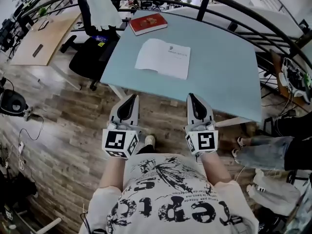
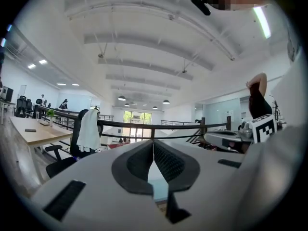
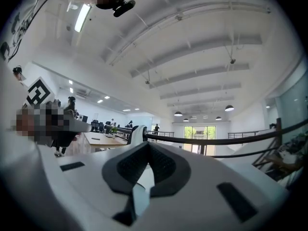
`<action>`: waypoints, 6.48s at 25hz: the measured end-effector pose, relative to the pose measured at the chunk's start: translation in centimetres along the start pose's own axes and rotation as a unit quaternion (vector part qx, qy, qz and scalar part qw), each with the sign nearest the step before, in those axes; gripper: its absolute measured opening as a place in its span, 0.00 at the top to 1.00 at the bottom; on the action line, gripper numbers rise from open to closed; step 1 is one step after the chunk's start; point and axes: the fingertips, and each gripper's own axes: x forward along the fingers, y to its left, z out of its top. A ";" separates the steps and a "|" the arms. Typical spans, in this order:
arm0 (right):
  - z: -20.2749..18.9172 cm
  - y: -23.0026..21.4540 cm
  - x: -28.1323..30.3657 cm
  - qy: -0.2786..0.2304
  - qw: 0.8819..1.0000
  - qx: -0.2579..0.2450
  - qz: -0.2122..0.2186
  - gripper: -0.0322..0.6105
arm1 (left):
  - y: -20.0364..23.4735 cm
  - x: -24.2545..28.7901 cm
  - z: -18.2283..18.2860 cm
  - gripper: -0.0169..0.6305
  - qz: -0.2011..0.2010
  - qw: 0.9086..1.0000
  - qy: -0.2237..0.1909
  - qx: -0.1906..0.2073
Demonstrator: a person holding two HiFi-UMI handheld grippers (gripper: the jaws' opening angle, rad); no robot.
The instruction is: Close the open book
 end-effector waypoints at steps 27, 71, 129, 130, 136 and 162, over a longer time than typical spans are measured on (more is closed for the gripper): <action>-13.1 -9.4 19.7 0.125 0.992 0.010 -0.016 0.93 | 6.1 25.8 -10.9 0.95 -0.085 0.985 0.103 -0.106; -22.6 -12.5 20.4 0.242 0.958 0.132 -0.083 0.93 | 12.8 31.6 -26.7 0.94 -0.015 0.761 0.075 -0.645; -17.9 -14.0 14.5 0.215 0.952 0.162 -0.147 0.93 | -1.8 30.7 -16.3 0.86 -0.188 0.961 0.199 0.044; -16.9 -13.6 14.7 0.205 0.955 0.159 -0.142 0.93 | -1.6 30.2 -14.5 0.87 -0.188 0.965 0.177 0.037; -11.3 -11.0 14.4 0.138 0.978 0.098 -0.120 0.93 | -0.7 26.5 -6.6 0.94 -0.179 0.980 0.076 0.032; -3.0 -3.2 10.9 0.032 0.997 0.013 -0.067 0.94 | 2.1 15.6 -0.1 0.94 -0.168 0.985 -0.019 0.040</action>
